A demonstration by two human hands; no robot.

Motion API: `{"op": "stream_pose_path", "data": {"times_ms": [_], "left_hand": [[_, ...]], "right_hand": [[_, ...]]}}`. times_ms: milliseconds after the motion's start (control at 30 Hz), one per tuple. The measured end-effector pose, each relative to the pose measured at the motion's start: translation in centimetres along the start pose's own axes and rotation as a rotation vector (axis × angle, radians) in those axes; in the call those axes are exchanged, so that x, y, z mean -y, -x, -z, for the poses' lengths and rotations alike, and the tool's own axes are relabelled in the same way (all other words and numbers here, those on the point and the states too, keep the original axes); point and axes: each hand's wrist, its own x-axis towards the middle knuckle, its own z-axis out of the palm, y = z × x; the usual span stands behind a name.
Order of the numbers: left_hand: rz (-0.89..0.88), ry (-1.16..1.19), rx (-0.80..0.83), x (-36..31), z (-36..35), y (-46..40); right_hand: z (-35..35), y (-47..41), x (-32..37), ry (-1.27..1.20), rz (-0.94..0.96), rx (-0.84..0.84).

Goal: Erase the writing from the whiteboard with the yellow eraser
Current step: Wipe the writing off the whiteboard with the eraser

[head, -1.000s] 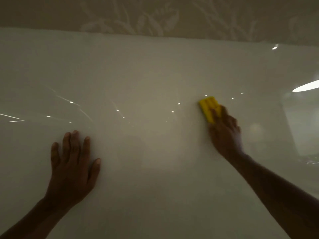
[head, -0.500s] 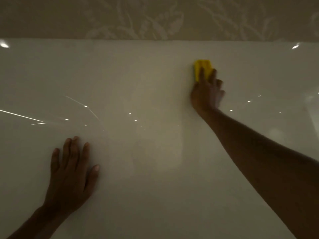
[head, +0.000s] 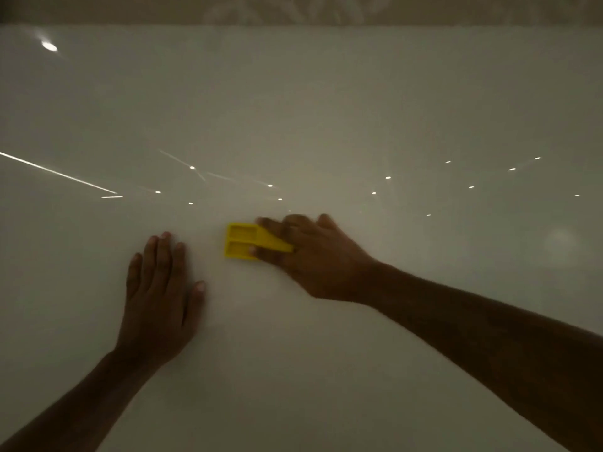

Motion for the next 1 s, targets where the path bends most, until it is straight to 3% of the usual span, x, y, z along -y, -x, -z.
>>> {"op": "stream_pose_path", "data": {"times_ms": [67,133,233,300,433,500,567,733,800,1000], "left_hand": [[-0.007,-0.004,0.010,0.0,-0.1,0.1],[-0.007,-0.006,0.010,0.0,-0.2,0.1],[-0.011,-0.004,-0.002,0.2,-0.5,0.3],[-0.030,0.003,-0.015,0.4,-0.7,0.3],[-0.038,0.024,-0.012,0.5,-0.5,0.4],[-0.035,0.048,0.011,0.3,-0.4,0.8],[-0.037,0.062,0.031,0.2,-0.4,1.4],[-0.104,0.124,0.094,-2.8,-0.8,5.3],[-0.160,0.159,0.125,-5.1,-1.1,7.6],[-0.230,0.365,0.278,-14.9,-1.6,15.5]], "right_hand": [[0.1,2.8,-2.0,0.009,-0.193,-0.071],[0.2,4.9,-3.4,-0.020,-0.526,-0.128],[-0.4,6.3,-1.2,-0.070,-0.902,-0.273],[-1.4,6.7,2.9,-0.064,-0.879,-0.300],[-4.2,11.0,13.4,-0.109,-0.283,-0.109],[-5.0,14.6,15.7,-0.153,-0.115,-0.005],[-4.9,17.5,14.8,-0.144,-0.223,-0.012],[-3.4,23.5,13.0,-0.142,-0.965,-0.160],[-3.3,25.3,14.8,-0.173,-1.052,-0.188],[-1.1,30.7,19.6,-0.284,-1.081,-0.034]]}}
